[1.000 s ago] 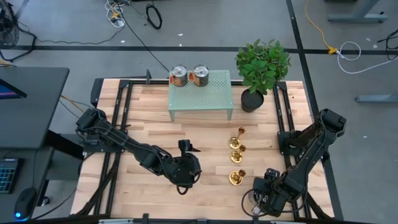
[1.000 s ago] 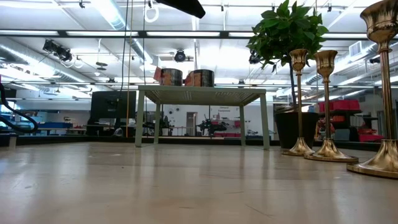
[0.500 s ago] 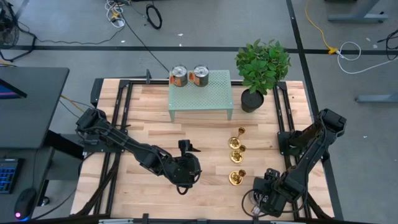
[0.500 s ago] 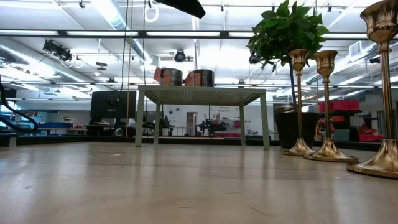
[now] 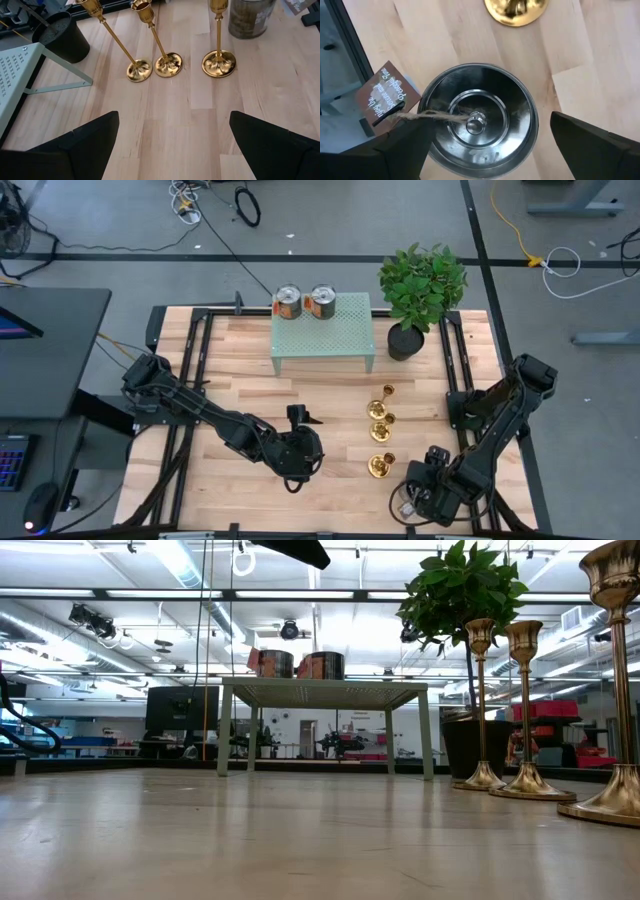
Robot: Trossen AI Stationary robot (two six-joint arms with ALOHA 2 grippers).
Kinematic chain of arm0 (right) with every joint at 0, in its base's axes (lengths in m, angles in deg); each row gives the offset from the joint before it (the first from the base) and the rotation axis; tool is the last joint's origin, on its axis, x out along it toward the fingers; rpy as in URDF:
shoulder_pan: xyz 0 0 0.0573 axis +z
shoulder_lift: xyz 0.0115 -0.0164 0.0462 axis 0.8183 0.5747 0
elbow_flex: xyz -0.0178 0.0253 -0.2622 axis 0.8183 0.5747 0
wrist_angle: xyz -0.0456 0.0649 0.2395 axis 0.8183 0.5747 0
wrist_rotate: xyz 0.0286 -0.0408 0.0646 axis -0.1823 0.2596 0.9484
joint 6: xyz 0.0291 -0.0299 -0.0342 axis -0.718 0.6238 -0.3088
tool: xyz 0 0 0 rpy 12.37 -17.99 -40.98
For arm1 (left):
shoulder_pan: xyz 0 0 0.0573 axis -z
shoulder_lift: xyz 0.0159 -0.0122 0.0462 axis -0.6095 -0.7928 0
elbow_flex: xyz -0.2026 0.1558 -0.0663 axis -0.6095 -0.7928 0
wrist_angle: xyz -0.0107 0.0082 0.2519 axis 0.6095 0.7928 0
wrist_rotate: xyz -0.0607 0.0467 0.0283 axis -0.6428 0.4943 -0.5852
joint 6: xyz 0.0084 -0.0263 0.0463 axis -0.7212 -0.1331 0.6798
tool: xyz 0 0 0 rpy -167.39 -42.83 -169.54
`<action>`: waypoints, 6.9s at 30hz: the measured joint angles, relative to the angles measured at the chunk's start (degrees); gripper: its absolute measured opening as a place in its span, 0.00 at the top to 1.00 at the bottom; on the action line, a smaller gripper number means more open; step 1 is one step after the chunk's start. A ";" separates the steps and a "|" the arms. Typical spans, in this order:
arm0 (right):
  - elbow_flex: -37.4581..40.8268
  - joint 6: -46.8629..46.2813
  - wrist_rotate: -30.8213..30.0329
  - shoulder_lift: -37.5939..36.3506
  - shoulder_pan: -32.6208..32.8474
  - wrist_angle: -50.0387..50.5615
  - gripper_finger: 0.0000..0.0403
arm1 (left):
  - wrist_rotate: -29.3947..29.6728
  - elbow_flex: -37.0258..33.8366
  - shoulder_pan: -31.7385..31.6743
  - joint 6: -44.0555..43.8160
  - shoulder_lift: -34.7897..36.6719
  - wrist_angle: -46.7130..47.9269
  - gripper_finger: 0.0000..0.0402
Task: Pick & Place candle stick holders
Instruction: Put the silver scented candle on the shelf aligned with the other silver scented candles
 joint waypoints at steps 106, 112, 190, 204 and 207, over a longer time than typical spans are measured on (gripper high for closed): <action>7.06 -6.71 -4.90 -2.36 0.00 -8.75 0.01 | 0.00 0.00 0.01 0.00 0.00 -0.01 0.03; 7.06 -6.71 -3.95 -2.36 -0.02 -8.68 0.01 | 0.00 0.00 0.01 0.00 0.00 0.02 0.03; -16.30 -22.75 -43.22 -7.95 7.25 33.31 0.17 | 0.02 0.00 0.01 0.00 0.00 -0.01 0.03; -29.74 -16.23 -57.24 3.07 1.19 31.66 0.17 | -0.01 0.00 0.02 0.00 0.00 0.01 0.03; -33.67 -14.78 -60.55 6.57 -0.21 30.81 0.17 | 0.01 0.00 -0.01 0.00 0.00 0.01 0.03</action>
